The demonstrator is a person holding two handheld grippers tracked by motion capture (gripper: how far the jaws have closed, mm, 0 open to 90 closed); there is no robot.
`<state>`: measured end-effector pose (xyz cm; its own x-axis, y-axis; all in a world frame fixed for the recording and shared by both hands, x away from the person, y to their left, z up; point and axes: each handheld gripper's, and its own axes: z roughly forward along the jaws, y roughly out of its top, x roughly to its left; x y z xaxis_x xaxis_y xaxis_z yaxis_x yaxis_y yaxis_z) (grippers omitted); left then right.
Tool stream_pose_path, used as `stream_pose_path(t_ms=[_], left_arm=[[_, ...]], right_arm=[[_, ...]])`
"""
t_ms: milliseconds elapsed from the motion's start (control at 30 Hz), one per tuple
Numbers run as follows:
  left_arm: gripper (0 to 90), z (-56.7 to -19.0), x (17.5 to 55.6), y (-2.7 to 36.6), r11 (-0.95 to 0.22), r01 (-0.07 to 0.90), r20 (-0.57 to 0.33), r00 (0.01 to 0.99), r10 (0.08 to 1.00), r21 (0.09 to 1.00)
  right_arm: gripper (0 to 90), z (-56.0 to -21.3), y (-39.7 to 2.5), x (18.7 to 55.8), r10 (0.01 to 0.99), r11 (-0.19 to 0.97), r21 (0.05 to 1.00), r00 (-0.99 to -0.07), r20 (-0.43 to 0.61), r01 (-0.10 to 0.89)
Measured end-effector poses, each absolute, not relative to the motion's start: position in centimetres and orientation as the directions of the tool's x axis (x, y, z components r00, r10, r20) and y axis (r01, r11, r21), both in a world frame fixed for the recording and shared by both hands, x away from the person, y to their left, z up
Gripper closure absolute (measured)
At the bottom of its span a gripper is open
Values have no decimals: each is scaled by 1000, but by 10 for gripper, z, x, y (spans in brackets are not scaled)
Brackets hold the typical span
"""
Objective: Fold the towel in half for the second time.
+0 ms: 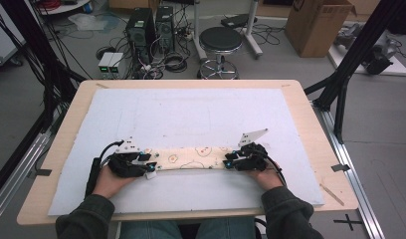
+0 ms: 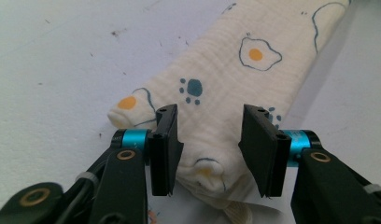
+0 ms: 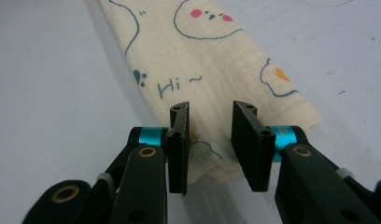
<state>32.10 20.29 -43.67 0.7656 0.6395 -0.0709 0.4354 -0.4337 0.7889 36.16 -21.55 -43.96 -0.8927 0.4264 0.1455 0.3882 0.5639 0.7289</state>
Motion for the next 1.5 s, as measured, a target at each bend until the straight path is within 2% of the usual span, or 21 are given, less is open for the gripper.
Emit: stream_pose_path(t_ms=[133, 367, 533, 700, 867, 1167, 1500], left_arm=[[529, -431, 322, 212, -367, 440, -107, 747, 656, 820], [505, -428, 334, 218, -275, 468, -146, 683, 715, 840], [510, -433, 345, 217, -260, 509, -163, 645, 747, 820], [511, -439, 351, 220, -264, 556, -199, 636, 746, 788], [548, -444, 353, 217, -274, 580, -222, 641, 735, 767], [780, -443, 351, 215, -319, 567, -200, 670, 715, 759], [814, -434, 349, 215, -289, 535, -172, 653, 737, 794]], right_arm=[[600, -437, -216, 361, 424, 541, 744, -891, 161, 393], [503, -422, -224, 372, 451, 436, 800, -870, 201, 411], [475, -422, -224, 386, 528, 419, 775, -821, 216, 473], [478, -433, -223, 396, 552, 440, 731, -799, 237, 521], [548, -441, -221, 402, 547, 465, 691, -793, 267, 553], [780, -439, -215, 397, 509, 519, 686, -829, 231, 510], [808, -425, -213, 391, 499, 537, 700, -846, 186, 471]])
